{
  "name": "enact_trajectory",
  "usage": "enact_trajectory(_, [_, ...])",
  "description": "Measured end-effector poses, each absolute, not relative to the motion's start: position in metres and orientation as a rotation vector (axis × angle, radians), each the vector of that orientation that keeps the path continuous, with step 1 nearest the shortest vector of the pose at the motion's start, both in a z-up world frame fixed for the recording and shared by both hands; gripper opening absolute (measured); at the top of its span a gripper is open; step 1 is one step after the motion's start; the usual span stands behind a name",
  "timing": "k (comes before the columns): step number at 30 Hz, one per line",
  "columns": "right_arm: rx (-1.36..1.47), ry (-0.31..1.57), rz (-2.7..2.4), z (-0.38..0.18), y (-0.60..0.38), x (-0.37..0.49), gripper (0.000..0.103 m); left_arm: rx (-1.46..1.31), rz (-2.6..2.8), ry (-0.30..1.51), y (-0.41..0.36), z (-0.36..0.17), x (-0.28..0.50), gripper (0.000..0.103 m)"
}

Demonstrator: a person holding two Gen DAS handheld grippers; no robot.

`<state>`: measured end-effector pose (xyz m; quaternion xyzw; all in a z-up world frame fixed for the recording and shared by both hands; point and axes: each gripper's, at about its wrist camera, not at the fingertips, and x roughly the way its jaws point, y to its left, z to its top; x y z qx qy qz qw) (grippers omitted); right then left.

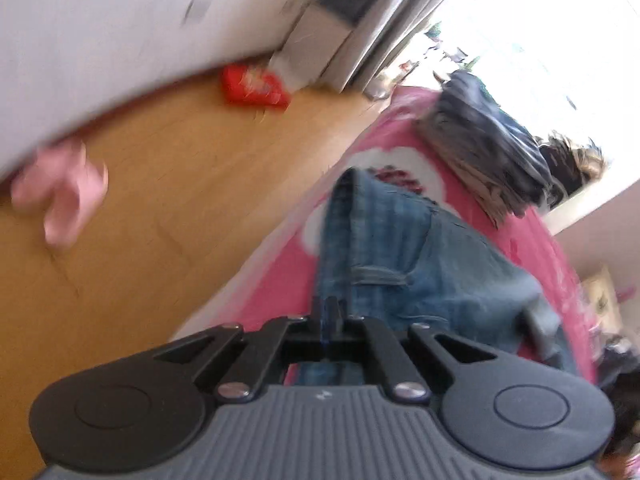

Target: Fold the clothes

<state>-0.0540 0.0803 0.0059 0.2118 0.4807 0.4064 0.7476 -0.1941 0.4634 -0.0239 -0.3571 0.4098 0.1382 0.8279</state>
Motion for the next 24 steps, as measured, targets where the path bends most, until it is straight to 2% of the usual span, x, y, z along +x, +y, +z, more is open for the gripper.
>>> enact_trajectory(2, [0.464, 1.051, 0.885, 0.004, 0.080, -0.054, 0.060, -0.804, 0.227, 0.894, 0.467, -0.027, -0.198, 0.002])
enact_trajectory(3, [0.471, 1.049, 0.883, 0.003, 0.078, -0.054, 0.060, -0.825, 0.188, 0.899, 0.465, -0.029, -0.199, 0.007])
enact_trajectory(4, [0.478, 1.050, 0.882, 0.003, 0.077, -0.055, 0.060, -0.843, 0.152, 0.901, 0.461, -0.030, -0.199, 0.021])
enact_trajectory(5, [0.486, 1.051, 0.882, 0.003, 0.076, -0.055, 0.060, -0.837, 0.115, 0.904, 0.455, -0.030, -0.196, 0.030])
enact_trajectory(6, [0.485, 1.053, 0.881, 0.003, 0.076, -0.055, 0.060, -0.821, 0.077, 0.909, 0.448, -0.030, -0.192, 0.049])
enact_trajectory(7, [0.480, 1.054, 0.881, 0.004, 0.077, -0.056, 0.061, -0.804, 0.057, 0.912, 0.442, -0.030, -0.187, 0.054])
enact_trajectory(14, [0.466, 1.010, 0.915, 0.022, 0.080, -0.061, 0.061, -0.775, 0.079, 0.930, 0.432, -0.044, -0.148, 0.056])
enact_trajectory(24, [0.491, 1.012, 0.974, 0.025, 0.093, -0.060, 0.061, -0.911, 0.045, 0.919, 0.446, -0.061, -0.138, 0.058])
